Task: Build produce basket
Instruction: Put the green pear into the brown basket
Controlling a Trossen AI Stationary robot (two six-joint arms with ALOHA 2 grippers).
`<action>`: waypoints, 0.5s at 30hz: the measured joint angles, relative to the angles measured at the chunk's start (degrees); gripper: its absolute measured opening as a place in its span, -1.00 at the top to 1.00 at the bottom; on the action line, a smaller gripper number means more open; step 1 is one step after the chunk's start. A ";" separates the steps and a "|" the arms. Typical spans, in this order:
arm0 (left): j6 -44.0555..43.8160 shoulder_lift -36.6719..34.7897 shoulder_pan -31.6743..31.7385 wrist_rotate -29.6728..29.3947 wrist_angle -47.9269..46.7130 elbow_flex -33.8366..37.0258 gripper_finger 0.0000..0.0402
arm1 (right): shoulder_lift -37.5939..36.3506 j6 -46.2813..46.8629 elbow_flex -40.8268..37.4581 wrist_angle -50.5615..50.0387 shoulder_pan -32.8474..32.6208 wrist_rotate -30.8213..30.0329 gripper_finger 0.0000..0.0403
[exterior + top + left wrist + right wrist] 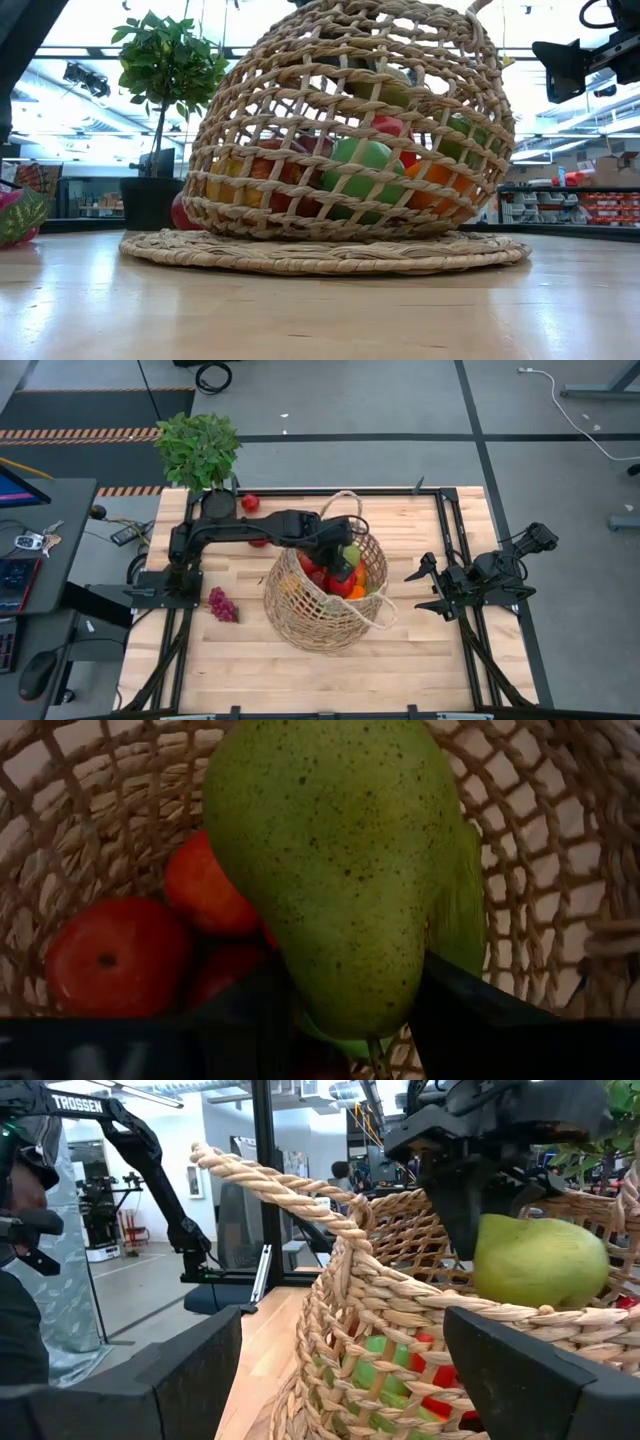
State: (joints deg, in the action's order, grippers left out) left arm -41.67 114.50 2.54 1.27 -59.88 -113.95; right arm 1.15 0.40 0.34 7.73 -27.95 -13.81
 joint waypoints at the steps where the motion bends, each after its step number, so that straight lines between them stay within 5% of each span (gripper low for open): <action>1: 0.59 0.21 -0.37 -0.07 -0.01 0.00 0.16 | 0.00 0.00 0.00 0.00 -0.01 0.00 -0.74; 15: 10.11 3.91 -3.11 -3.20 -3.02 -0.02 0.12 | 0.02 0.00 0.00 0.56 0.00 -0.02 -0.74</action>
State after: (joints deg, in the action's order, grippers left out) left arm -31.56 118.41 -0.57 -1.93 -62.90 -113.97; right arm 1.17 0.40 0.34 8.28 -27.96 -13.82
